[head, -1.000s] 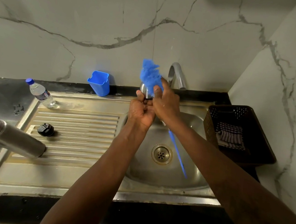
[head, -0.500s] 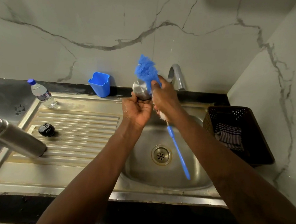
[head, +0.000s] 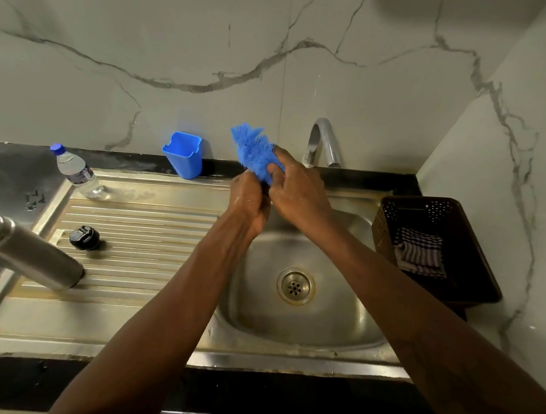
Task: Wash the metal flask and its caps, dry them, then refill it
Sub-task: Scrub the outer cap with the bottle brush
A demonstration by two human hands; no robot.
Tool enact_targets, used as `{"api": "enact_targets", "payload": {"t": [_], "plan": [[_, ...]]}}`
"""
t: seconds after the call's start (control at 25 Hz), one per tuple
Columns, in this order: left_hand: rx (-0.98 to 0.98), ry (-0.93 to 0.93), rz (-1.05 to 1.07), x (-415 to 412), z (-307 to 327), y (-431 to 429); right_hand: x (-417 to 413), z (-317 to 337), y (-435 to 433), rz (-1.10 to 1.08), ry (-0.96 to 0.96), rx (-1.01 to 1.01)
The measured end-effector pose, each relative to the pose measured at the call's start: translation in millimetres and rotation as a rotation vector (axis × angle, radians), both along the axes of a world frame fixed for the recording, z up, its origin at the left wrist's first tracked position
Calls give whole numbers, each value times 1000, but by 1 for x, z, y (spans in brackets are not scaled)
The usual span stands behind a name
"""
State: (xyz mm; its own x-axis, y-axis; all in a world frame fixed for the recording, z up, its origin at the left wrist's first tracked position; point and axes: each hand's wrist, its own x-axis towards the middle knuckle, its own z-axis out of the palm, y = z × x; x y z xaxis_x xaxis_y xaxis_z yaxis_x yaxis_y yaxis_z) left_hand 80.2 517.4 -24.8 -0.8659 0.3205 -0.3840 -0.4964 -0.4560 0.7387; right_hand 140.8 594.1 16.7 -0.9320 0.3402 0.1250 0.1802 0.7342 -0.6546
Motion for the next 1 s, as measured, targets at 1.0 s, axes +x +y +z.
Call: {"api": "enact_targets", "payload": {"t": [1.0], "plan": [[36,19,115,1,-11,-13,-5,-2,14,-22,-73,-79]]}}
